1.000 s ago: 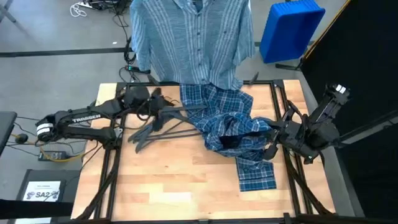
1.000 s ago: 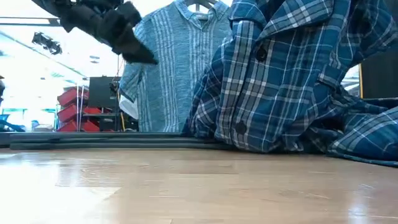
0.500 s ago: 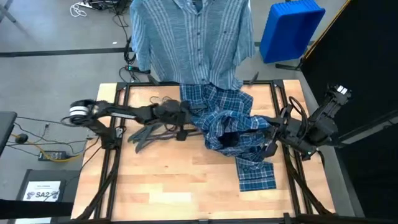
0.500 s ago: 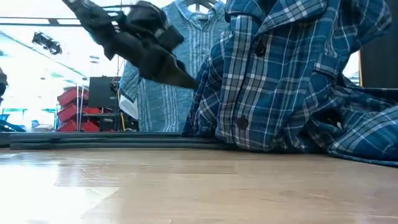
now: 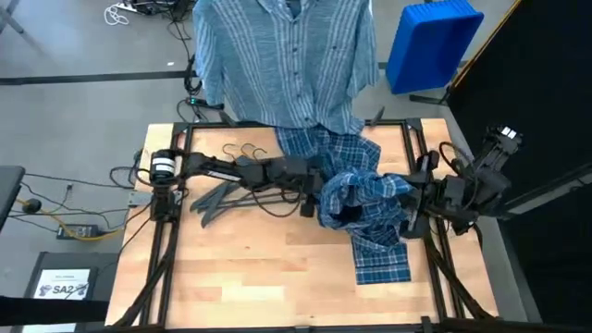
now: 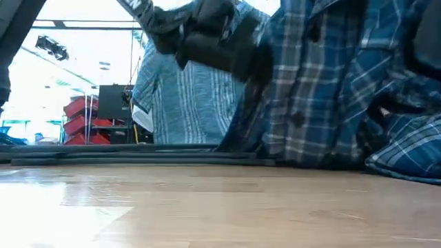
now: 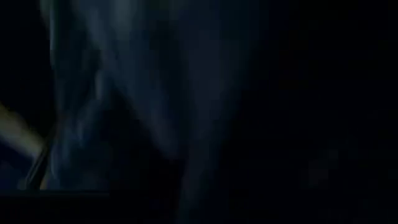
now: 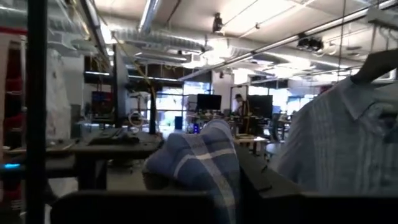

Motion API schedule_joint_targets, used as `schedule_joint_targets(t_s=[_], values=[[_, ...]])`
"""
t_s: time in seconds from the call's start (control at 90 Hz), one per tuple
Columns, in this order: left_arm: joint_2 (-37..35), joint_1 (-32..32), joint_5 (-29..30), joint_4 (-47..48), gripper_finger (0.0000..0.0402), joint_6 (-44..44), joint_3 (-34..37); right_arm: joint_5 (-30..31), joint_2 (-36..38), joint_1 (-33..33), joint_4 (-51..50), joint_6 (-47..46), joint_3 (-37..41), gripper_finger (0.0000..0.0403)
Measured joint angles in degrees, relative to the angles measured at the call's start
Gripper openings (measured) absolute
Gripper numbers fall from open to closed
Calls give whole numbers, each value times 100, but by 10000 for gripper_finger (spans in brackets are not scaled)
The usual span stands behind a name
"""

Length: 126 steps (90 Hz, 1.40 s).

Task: Hang clothes
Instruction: Remove the black hanger from the blue shirt

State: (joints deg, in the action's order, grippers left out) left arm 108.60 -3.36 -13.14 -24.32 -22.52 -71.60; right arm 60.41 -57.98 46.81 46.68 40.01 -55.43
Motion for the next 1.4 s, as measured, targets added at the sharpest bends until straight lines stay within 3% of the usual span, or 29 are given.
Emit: schedule_joint_targets(t_s=[0.122,0.233,0.456,0.589,0.667,0.8,0.933,1.011,1.111,1.178,1.322,1.4], values=[[4,412,-296,27,37,-284,-595,-54,-2,0,2,181,-246,0],[2,756,-312,7,7,-555,-1066,-65,-2,0,-11,401,-418,0],[0,1302,-602,73,17,-571,-1639,-38,-2,2,-22,690,-664,0],[-65,1408,-487,790,39,-573,-1797,173,-2,4,-25,901,-726,0],[-225,1403,1,1506,57,-578,-1851,683,-2,7,-28,1065,-726,0],[-728,1279,1111,3186,94,-824,-1911,2167,0,2,-539,1109,-729,0],[-1209,1143,3643,4984,132,-1147,-1916,2918,-28,1,-1495,371,-707,0],[-1451,1020,4381,6045,149,-832,-1914,2917,-67,-50,-1908,-148,-656,0],[-1730,822,4379,7116,165,-59,-1914,2839,-187,-171,-2063,-550,-472,0],[-1868,708,4073,7546,171,459,-1914,2836,-282,-326,-2082,-661,-312,0],[-1932,630,3018,7745,174,840,-1867,2782,-482,-578,-2088,-845,38,0],[-1930,644,2917,7745,174,793,-1861,2779,-575,-622,-2094,-929,171,0]])
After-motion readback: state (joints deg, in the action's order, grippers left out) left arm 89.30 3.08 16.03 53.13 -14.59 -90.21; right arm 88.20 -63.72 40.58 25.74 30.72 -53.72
